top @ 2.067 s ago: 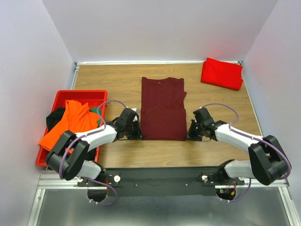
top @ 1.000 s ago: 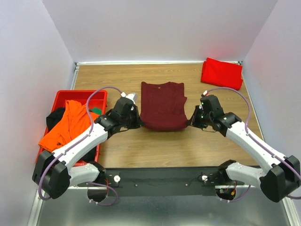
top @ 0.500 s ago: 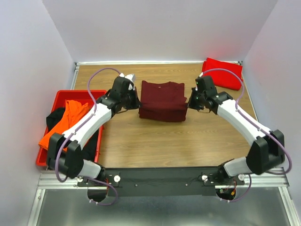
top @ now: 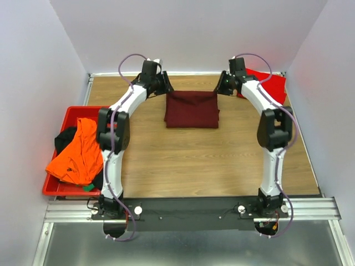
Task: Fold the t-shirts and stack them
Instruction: Fold the tshirt
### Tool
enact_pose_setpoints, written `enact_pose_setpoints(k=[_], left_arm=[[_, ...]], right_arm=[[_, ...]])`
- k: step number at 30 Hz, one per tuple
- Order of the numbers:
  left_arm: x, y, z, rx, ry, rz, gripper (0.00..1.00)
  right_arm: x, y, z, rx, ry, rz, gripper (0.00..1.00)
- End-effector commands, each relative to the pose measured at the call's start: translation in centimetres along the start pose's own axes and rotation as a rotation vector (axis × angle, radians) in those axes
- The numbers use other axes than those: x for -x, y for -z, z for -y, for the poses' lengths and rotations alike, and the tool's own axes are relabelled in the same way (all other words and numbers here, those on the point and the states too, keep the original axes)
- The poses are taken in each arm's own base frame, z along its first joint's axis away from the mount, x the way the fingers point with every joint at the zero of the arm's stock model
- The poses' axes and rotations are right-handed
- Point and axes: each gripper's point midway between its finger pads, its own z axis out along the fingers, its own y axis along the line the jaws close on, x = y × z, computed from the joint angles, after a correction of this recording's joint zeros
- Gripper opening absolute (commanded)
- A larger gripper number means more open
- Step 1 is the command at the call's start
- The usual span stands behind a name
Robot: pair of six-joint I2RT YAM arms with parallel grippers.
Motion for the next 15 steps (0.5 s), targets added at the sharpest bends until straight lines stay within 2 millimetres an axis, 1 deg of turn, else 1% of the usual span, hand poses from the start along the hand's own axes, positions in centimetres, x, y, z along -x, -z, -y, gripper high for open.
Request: enact_pose_setpoints(k=[1, 2, 3, 4, 5, 6, 7, 8, 9, 10, 11, 12, 13, 14, 15], left_arm=[[4.5, -5.1, -1.6, -0.037, -0.031, 0.070, 0.60], [5.4, -5.3, -1.4, -0.061, -0.020, 0.084, 0.66], [6.7, -5.2, -0.8, -0.101, -0.015, 0.124, 0.68], [7.7, -4.8, -0.7, -0.129, -0.013, 0.146, 0.72], [8.4, -4.4, -0.5, -0.130, -0.013, 0.169, 0.80], [8.9, -4.0, -0.5, -0.121, -0.013, 0.186, 0.81], [9.2, -3.3, -0.3, -0.116, -0.017, 0.197, 0.81], [9.3, -2.9, -0.4, -0.099, -0.015, 0.207, 0.81], [9.4, -2.6, -0.5, -0.090, -0.003, 0.217, 0.79], [7.8, -2.9, -1.4, -0.064, 0.015, 0.191, 0.78], [8.0, -2.0, -0.9, -0.063, 0.014, 0.204, 0.72], [7.7, -1.9, -1.3, -0.038, 0.021, 0.208, 0.67], [6.8, -1.9, -1.7, -0.018, 0.023, 0.193, 0.60], [6.4, -1.9, -1.9, -0.005, 0.022, 0.189, 0.44], [5.7, -2.2, -1.8, 0.006, 0.019, 0.179, 0.36]], right_arm=[[2.1, -6.3, 2.3, 0.025, -0.007, -0.018, 0.45], [3.1, -6.9, 2.6, 0.031, -0.012, -0.001, 0.50], [4.8, -6.8, 2.0, 0.051, -0.001, 0.036, 0.55], [4.8, -7.6, 2.4, 0.048, -0.007, 0.032, 0.66], [5.4, -7.4, 2.7, 0.033, -0.005, 0.049, 0.69], [6.0, -6.9, 2.7, 0.029, -0.002, 0.066, 0.71], [5.9, -6.7, 2.8, 0.019, 0.000, 0.068, 0.73], [6.3, -5.9, 2.4, 0.027, 0.005, 0.079, 0.74], [6.1, -5.6, 2.2, 0.032, 0.005, 0.071, 0.73], [5.8, -5.4, 2.3, 0.030, 0.006, 0.067, 0.73], [4.9, -4.7, 2.3, 0.018, 0.009, 0.050, 0.73], [4.3, -4.6, 2.2, 0.013, 0.018, 0.047, 0.72], [4.0, -4.3, 2.1, -0.001, 0.026, 0.052, 0.71], [2.1, -4.6, 2.0, -0.010, 0.037, 0.018, 0.69], [2.1, -4.1, 1.3, -0.002, 0.049, 0.030, 0.66]])
